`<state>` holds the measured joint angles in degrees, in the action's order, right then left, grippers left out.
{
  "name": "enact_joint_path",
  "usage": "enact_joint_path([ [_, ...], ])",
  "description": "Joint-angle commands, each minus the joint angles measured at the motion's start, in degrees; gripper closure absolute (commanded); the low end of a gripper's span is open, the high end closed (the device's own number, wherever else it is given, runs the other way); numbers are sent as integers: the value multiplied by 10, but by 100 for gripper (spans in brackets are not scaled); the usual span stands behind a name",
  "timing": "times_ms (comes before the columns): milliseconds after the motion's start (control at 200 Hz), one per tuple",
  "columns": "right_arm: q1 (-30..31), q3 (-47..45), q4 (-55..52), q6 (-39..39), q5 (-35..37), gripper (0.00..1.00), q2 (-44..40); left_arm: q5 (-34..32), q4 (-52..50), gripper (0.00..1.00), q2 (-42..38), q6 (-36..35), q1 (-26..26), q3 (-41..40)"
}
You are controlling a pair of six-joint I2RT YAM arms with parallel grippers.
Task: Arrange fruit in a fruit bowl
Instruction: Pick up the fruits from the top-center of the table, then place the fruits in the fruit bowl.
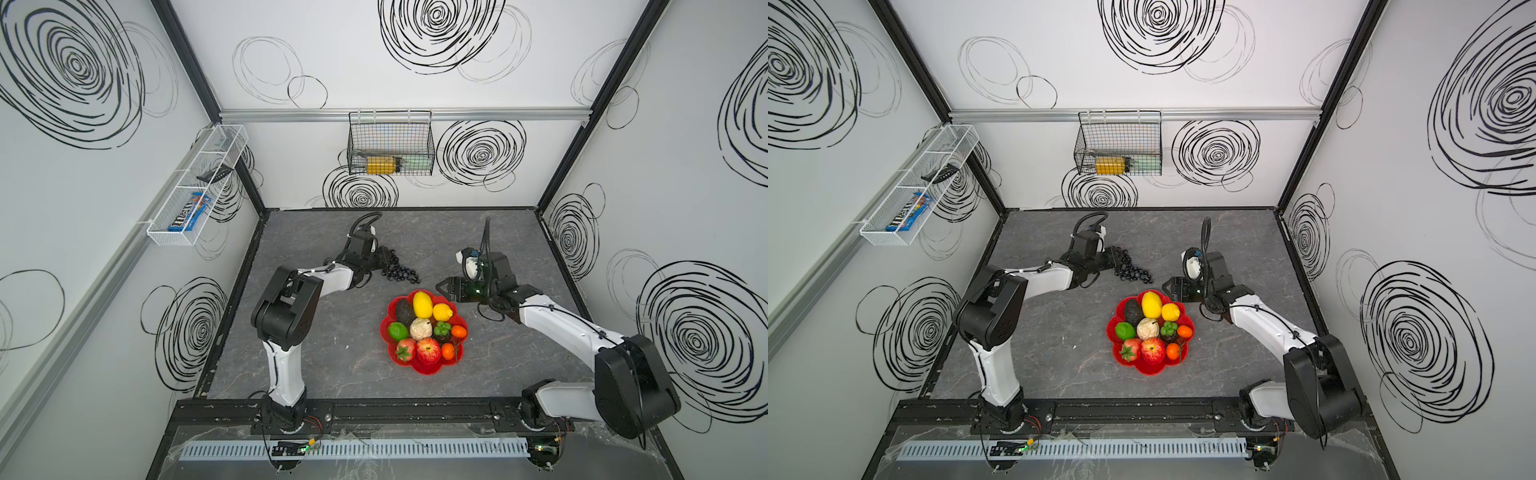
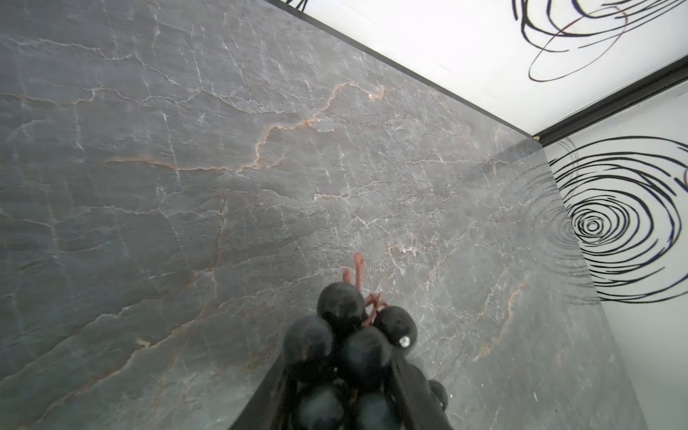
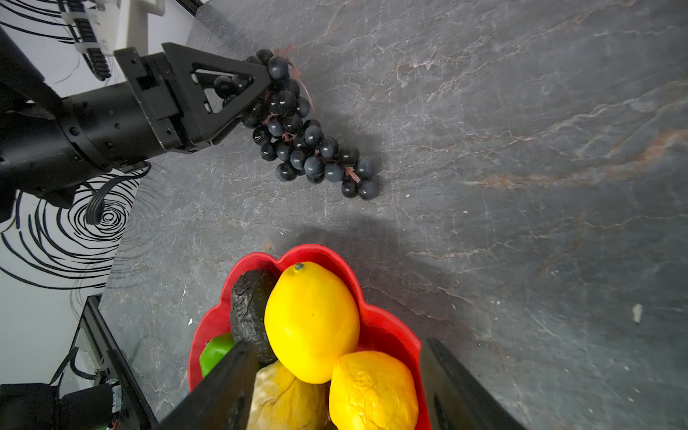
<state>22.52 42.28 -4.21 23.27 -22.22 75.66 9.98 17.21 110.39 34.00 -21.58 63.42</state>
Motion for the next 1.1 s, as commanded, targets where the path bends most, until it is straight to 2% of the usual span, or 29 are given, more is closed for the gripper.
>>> enact_joint_path([
  [0, -3, -4, -2, -5, 2, 26, -16, 19, 69, 59, -37, 5, 6, -15],
  [295, -3, 10, 23, 1, -15, 26, -1, 46, 135, 59, -80, -12, 6, -59],
  [405, -2, 37, 43, -11, -41, 30, 25, 65, 144, 59, -81, -21, 6, -63],
  [655, -3, 162, 61, -42, -99, 45, 154, 86, 158, 59, -74, -32, 5, -66],
  [781, -4, 233, 36, -53, -116, 52, 232, 91, 160, 59, -72, -33, 4, -66],
  [906, 1, 268, 53, -52, -142, 55, 271, 93, 160, 59, -68, -32, 0, -65],
  [1091, 9, 317, 50, -53, -139, 62, 324, 95, 160, 59, -62, -31, -6, -62],
])
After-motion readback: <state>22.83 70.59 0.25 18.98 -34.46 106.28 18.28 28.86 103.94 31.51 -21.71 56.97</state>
